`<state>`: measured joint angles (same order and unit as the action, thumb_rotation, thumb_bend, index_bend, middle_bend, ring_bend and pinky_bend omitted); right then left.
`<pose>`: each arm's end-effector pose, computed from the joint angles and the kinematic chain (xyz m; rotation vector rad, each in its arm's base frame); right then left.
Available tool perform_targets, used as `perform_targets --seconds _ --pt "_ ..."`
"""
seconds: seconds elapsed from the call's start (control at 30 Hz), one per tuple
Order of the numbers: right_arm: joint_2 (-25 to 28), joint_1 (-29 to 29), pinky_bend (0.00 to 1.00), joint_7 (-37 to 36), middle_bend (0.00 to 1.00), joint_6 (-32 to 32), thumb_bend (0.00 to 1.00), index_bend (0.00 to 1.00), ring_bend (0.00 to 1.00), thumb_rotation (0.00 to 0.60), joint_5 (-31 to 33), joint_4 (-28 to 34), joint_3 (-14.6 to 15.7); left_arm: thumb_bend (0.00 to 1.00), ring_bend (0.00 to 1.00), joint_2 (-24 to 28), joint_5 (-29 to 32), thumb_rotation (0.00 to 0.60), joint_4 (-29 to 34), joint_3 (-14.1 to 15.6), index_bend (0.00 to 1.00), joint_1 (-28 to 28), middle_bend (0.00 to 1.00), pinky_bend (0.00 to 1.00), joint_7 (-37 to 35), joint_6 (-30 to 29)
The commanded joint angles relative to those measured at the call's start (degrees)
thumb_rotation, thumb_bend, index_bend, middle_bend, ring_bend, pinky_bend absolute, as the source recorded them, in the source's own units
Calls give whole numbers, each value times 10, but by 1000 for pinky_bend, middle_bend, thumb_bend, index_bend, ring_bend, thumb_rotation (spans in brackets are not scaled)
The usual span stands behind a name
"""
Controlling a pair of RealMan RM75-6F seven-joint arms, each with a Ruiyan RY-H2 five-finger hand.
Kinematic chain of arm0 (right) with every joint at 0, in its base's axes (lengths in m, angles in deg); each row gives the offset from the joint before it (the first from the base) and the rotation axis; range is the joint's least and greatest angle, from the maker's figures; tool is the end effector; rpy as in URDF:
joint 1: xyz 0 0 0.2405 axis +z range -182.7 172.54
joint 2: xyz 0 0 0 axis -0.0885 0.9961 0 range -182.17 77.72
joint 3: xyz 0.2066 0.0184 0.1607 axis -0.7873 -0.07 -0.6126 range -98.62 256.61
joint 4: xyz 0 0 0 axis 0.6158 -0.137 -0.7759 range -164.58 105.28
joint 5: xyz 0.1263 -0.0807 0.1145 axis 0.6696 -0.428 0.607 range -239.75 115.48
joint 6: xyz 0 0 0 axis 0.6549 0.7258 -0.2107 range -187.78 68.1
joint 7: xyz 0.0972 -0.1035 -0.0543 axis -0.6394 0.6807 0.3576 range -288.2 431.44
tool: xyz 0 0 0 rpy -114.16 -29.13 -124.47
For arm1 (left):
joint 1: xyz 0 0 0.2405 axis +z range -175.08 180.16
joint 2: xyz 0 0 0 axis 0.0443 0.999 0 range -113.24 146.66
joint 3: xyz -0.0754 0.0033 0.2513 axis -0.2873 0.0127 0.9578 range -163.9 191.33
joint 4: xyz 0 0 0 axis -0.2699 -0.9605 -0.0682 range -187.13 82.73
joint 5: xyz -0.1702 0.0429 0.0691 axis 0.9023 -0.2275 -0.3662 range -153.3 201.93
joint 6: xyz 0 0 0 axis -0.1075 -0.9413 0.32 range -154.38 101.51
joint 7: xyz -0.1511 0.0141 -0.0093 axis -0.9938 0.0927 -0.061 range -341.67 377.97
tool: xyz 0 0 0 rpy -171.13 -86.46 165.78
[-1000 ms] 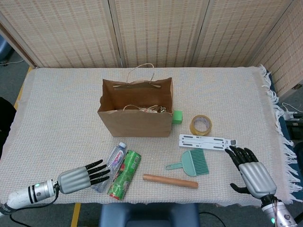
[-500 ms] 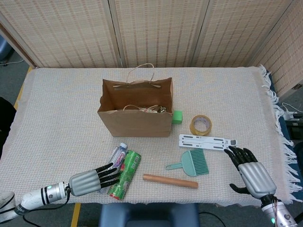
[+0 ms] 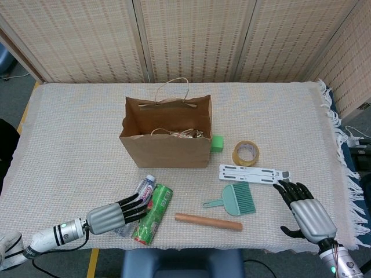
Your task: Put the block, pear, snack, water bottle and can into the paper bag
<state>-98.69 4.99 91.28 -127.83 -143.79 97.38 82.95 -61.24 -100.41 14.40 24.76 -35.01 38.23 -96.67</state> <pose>-0.2191 -0.1655 0.1730 1.7111 -1.1233 0.6581 -0.2233 0.2561 0.0350 -2.4910 0.3760 -0.7380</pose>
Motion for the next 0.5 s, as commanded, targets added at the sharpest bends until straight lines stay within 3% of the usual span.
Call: perform_targets --seconds 0.03,0.5 --pt "1 0 0 -1 0 -1 96 0 0 600 1 1 -1 379 0 -2 7 600 -3 0 0 -2 0 66 5 8" --pt "3 4 0 -5 0 5 96 0 0 600 6 2 0 380 0 -5 19 600 -5 2 0 -7 0 56 65 31"
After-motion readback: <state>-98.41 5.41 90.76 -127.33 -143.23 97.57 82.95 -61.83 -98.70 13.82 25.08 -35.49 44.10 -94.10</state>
